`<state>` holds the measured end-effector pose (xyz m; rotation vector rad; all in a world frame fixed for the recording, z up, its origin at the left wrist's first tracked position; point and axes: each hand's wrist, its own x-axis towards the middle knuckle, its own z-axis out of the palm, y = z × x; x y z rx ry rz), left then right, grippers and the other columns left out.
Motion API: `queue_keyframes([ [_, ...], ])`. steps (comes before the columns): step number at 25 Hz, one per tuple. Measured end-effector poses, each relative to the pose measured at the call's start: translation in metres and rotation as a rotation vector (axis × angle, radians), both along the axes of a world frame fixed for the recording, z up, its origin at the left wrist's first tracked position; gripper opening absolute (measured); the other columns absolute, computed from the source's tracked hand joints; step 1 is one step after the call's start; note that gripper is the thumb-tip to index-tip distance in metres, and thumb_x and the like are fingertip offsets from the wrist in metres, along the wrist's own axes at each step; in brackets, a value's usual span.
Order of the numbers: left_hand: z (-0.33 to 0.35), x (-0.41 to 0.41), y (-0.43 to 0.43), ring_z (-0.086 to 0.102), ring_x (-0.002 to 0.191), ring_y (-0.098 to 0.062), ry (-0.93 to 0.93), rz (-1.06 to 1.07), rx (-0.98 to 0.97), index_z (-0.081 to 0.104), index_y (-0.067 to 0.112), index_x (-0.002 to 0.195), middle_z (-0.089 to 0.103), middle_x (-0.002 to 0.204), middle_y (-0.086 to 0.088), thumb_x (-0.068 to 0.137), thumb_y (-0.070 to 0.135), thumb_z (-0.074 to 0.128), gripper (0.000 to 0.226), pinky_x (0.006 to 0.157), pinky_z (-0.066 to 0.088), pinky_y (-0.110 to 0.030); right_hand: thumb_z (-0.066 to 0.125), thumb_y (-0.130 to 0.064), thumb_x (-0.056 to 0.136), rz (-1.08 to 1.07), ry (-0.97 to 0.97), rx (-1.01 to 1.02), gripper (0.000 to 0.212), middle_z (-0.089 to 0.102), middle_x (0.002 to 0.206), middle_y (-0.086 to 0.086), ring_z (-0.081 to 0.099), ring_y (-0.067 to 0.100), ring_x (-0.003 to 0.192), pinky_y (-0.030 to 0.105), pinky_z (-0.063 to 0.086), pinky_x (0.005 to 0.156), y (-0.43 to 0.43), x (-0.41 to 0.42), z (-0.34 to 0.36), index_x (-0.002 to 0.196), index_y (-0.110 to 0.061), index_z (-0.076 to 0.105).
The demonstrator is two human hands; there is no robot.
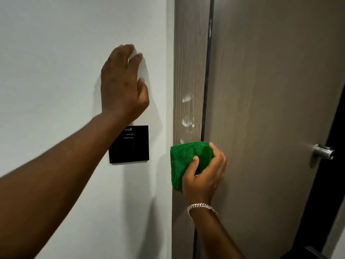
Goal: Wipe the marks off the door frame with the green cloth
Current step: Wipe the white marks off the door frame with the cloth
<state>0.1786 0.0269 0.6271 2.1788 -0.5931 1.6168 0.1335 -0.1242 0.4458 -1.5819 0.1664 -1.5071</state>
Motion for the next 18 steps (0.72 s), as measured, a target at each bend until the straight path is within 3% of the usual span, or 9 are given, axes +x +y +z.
queue_keyframes([
  [3, -0.01, 0.024, -0.001, 0.003, 0.153, -0.031, -0.017, 0.207, 0.137, 0.008, 0.015, 0.156, 0.006, 0.165, -0.013, 0.094, 0.039, 0.039, 0.073, 0.124, 0.004, -0.047, 0.048, -0.008, 0.084, -0.224, 0.069, -0.362, 0.049, 0.044, 0.149, 0.015, 0.036, 0.028, 0.143, 0.053, 0.02, 0.12, 0.007, 0.014, -0.02, 0.131, -0.016, 0.056],
  [5, -0.016, 0.033, -0.004, 0.001, 0.153, -0.032, -0.063, 0.266, 0.155, 0.002, 0.015, 0.156, 0.003, 0.165, -0.015, 0.094, 0.046, 0.032, 0.075, 0.124, 0.003, -0.048, 0.039, -0.016, 0.092, -0.229, 0.13, -0.466, 0.053, 0.025, 0.162, 0.011, 0.017, 0.029, 0.153, 0.059, 0.01, 0.123, 0.008, 0.024, -0.038, 0.144, -0.015, 0.044],
  [8, -0.017, 0.04, -0.006, 0.004, 0.152, -0.034, -0.109, 0.31, 0.148, 0.001, 0.013, 0.155, 0.006, 0.165, -0.017, 0.094, 0.05, 0.028, 0.077, 0.123, 0.005, -0.05, 0.027, -0.049, 0.099, -0.212, 0.201, -0.465, 0.068, 0.01, 0.166, 0.01, 0.006, 0.033, 0.154, 0.055, 0.001, 0.125, 0.012, 0.035, -0.043, 0.154, -0.009, 0.022],
  [13, -0.016, 0.039, -0.008, 0.004, 0.152, -0.035, -0.131, 0.308, 0.14, 0.0, 0.011, 0.154, 0.005, 0.165, -0.018, 0.094, 0.05, 0.027, 0.076, 0.123, 0.006, -0.052, 0.025, -0.056, 0.098, -0.311, 0.229, -0.648, 0.076, 0.008, 0.164, 0.007, 0.0, 0.029, 0.155, 0.051, 0.001, 0.126, -0.002, 0.035, -0.049, 0.155, -0.009, 0.005],
  [16, -0.016, 0.038, -0.006, 0.003, 0.152, -0.034, -0.13, 0.303, 0.157, -0.001, 0.009, 0.154, 0.004, 0.164, -0.019, 0.094, 0.049, 0.027, 0.077, 0.123, 0.006, -0.052, 0.026, -0.056, 0.098, -0.305, 0.238, -0.504, 0.076, 0.007, 0.166, 0.009, 0.003, 0.03, 0.155, 0.051, 0.002, 0.126, 0.007, 0.037, -0.042, 0.155, -0.009, 0.008],
  [18, -0.016, 0.038, -0.008, 0.003, 0.152, -0.034, -0.139, 0.311, 0.173, -0.001, 0.007, 0.154, 0.004, 0.164, -0.019, 0.094, 0.049, 0.027, 0.078, 0.123, 0.006, -0.053, 0.029, -0.059, 0.097, -0.304, 0.243, -0.55, 0.079, 0.007, 0.166, 0.008, 0.004, 0.03, 0.155, 0.05, 0.001, 0.126, 0.004, 0.036, -0.045, 0.155, -0.009, 0.008],
])
